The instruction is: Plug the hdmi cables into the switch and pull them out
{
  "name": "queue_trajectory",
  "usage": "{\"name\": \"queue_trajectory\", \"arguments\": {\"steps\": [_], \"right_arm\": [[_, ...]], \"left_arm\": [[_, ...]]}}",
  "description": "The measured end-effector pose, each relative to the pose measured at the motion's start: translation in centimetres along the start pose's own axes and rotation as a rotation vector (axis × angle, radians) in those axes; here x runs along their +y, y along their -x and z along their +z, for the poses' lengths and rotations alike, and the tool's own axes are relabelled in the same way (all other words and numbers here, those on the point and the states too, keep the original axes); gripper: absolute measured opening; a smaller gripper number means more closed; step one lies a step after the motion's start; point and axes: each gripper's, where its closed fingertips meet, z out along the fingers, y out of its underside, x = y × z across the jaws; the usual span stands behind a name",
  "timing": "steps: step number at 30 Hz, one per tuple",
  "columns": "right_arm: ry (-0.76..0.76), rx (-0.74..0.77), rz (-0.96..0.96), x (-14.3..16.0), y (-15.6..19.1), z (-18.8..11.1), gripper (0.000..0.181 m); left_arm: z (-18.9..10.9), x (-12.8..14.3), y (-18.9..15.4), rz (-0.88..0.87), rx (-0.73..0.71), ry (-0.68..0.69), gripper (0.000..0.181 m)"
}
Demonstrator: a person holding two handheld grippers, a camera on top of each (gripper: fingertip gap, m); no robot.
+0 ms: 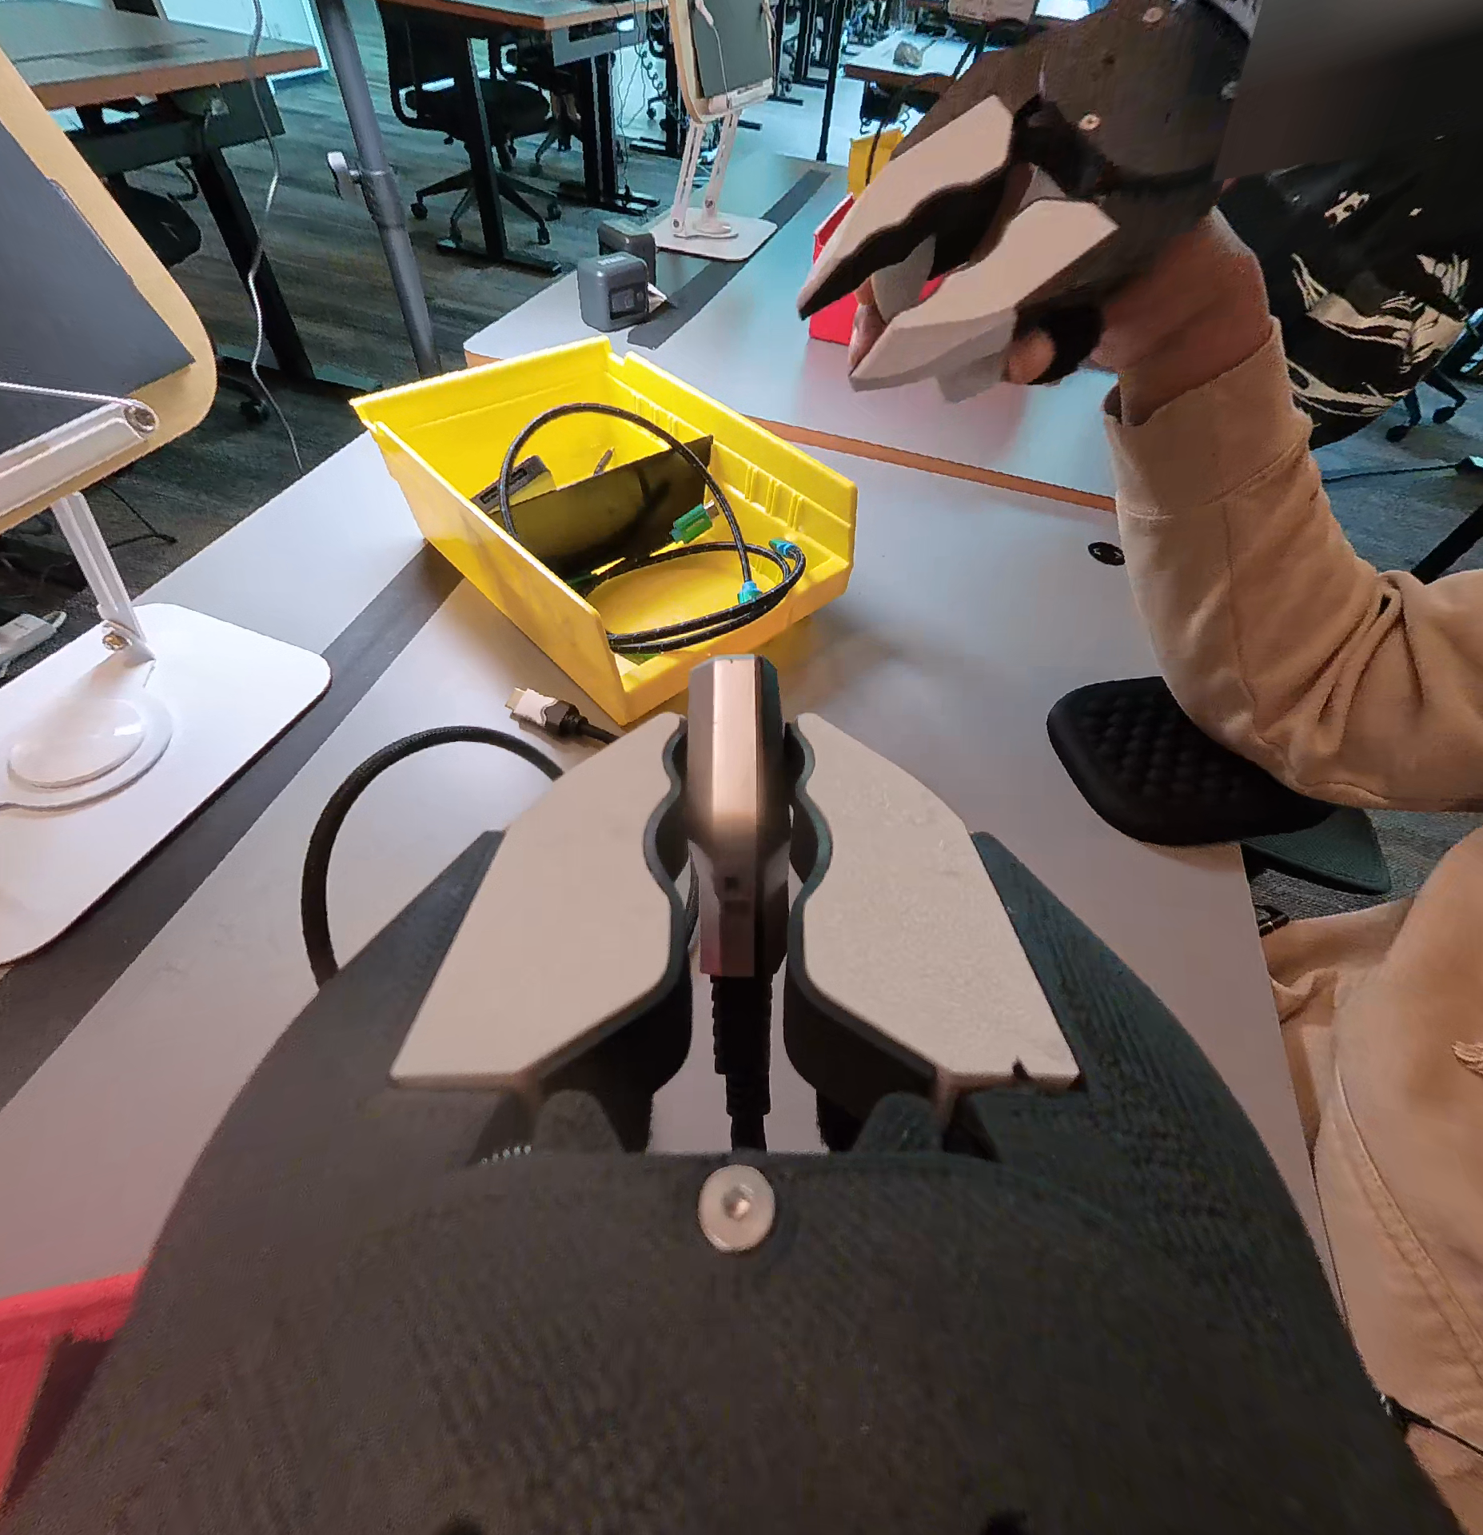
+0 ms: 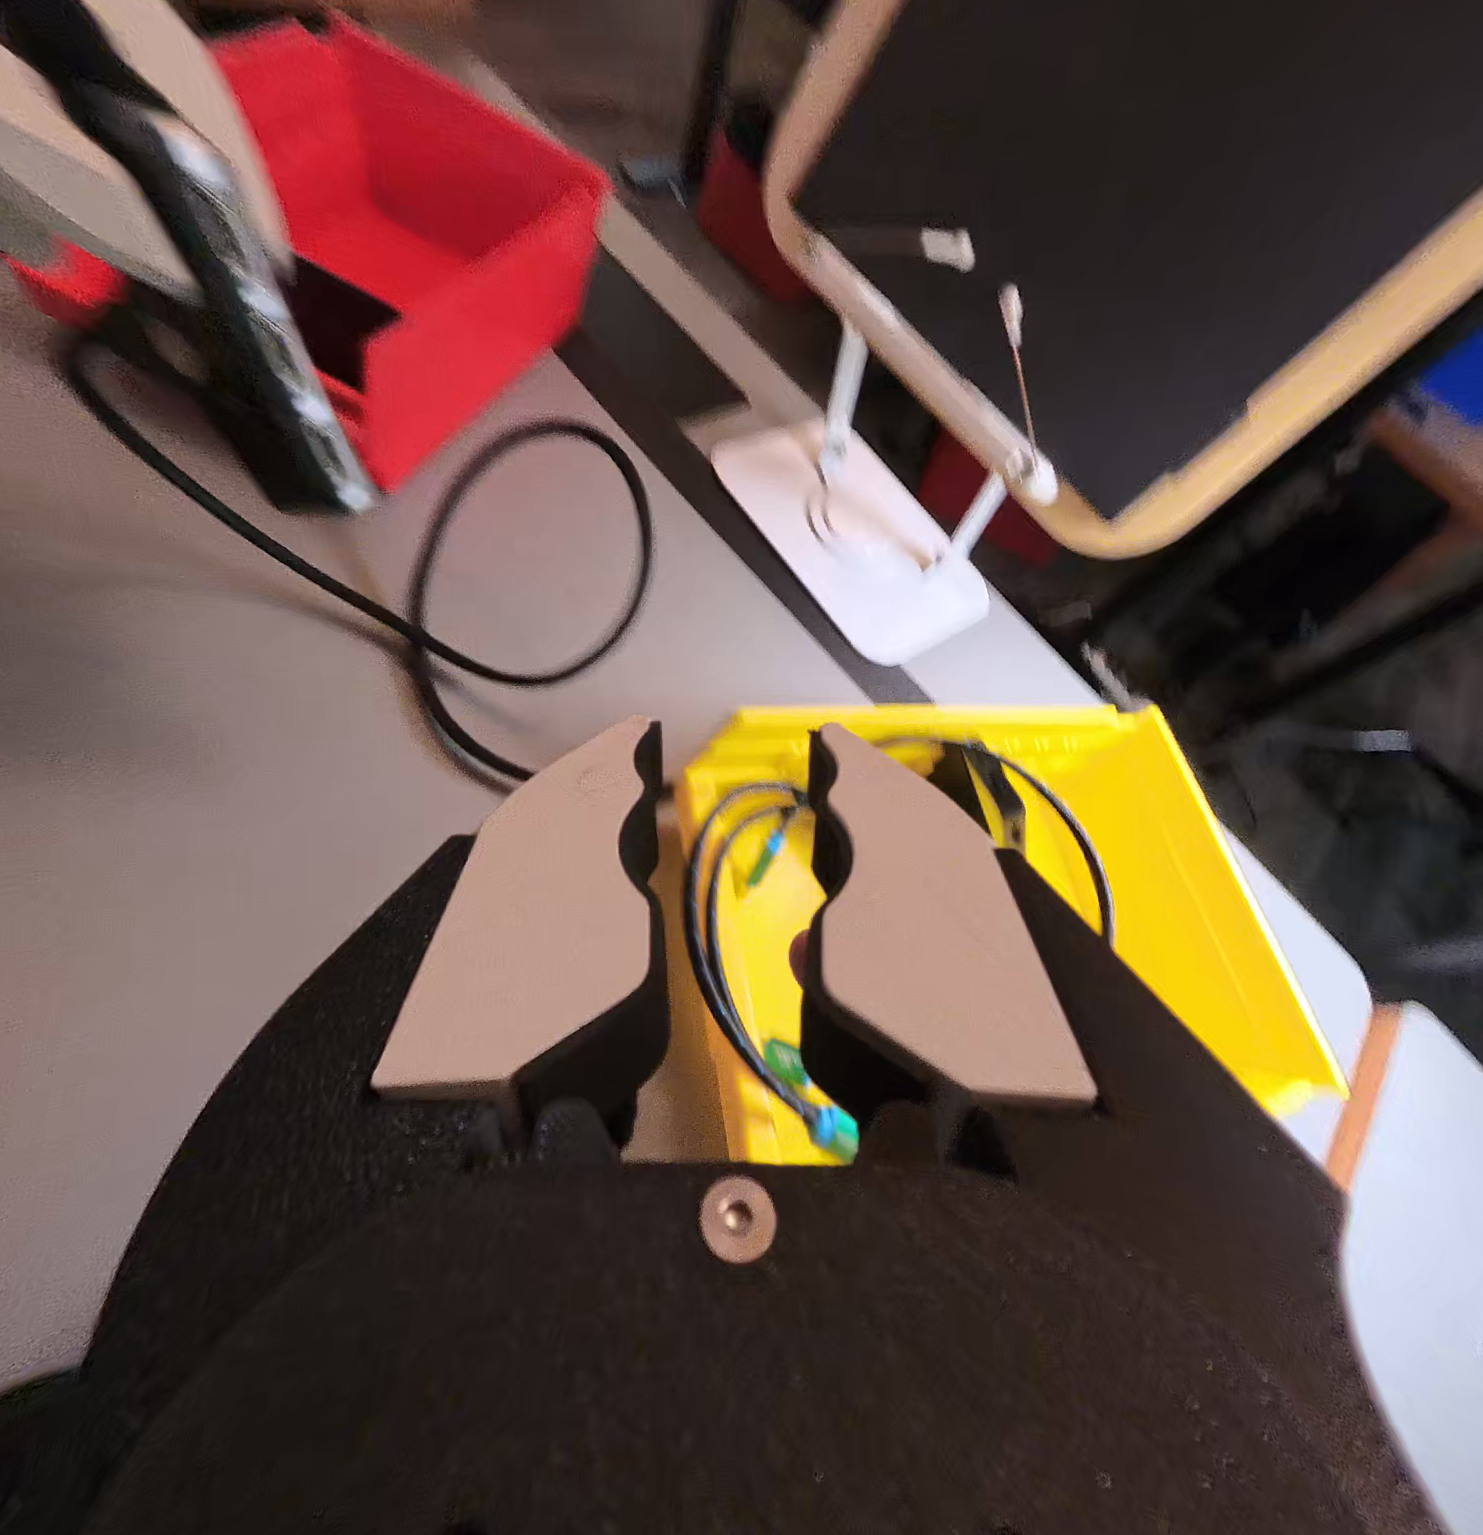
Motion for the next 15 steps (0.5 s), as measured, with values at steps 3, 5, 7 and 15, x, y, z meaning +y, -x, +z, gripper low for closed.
{"name": "queue_trajectory", "arguments": {"steps": [3,5,7,15], "right_arm": [[-0.170,-0.131,-0.052,-3.6,3.6,0.2,0.034],[-0.232,-0.254,-0.075,-4.9,6.5,0.9,0.033],[-0.229,-0.359,-0.108,-5.1,9.3,2.3,0.036],[-0.212,-0.685,-0.221,-3.4,16.8,5.2,0.023]], "left_arm": [[0.4,-0.2,-0.8,0.022,0.021,0.003,0.021],[0.7,-0.3,-1.7,0.056,0.040,0.013,0.021],[1.2,-0.4,-2.7,0.094,0.064,0.025,0.021],[1.9,-1.5,-6.8,0.168,0.224,-0.032,0.028]]}}
